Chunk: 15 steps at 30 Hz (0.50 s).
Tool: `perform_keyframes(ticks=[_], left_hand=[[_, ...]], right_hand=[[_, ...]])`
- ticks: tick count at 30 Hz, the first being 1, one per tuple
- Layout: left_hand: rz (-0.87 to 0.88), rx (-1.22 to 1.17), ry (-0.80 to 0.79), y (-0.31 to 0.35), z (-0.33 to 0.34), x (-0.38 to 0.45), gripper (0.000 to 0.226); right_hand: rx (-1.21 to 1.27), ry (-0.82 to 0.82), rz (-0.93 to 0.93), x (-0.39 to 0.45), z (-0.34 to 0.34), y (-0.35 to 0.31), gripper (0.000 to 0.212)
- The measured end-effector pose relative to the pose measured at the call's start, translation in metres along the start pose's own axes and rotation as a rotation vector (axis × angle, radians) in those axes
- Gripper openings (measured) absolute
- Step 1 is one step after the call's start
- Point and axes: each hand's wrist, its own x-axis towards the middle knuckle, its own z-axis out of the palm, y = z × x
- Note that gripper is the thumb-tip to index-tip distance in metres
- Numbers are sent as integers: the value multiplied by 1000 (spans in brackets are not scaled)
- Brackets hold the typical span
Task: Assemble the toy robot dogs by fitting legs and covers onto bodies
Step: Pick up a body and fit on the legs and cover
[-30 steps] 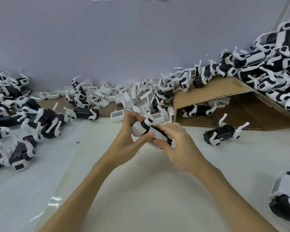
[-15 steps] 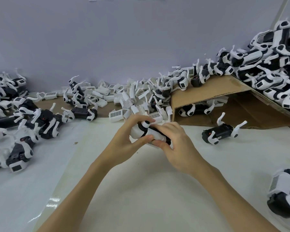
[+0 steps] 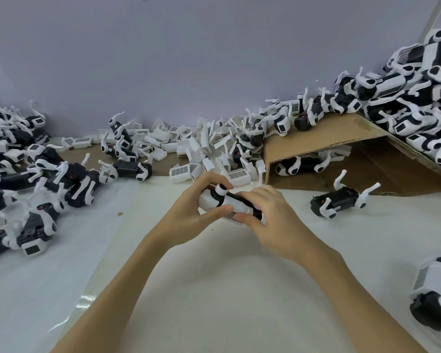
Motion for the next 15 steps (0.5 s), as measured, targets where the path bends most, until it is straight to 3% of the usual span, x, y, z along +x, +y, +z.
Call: perform_keyframes(ticks=[7,15], left_hand=[[-37,-54,30,-1,3,1,37],[-97,-97,50,-4,6,-2,31]], right_hand=[[-23,104,-35,-3,-5,-1,28],[79,59,40,-2,4,-2,28]])
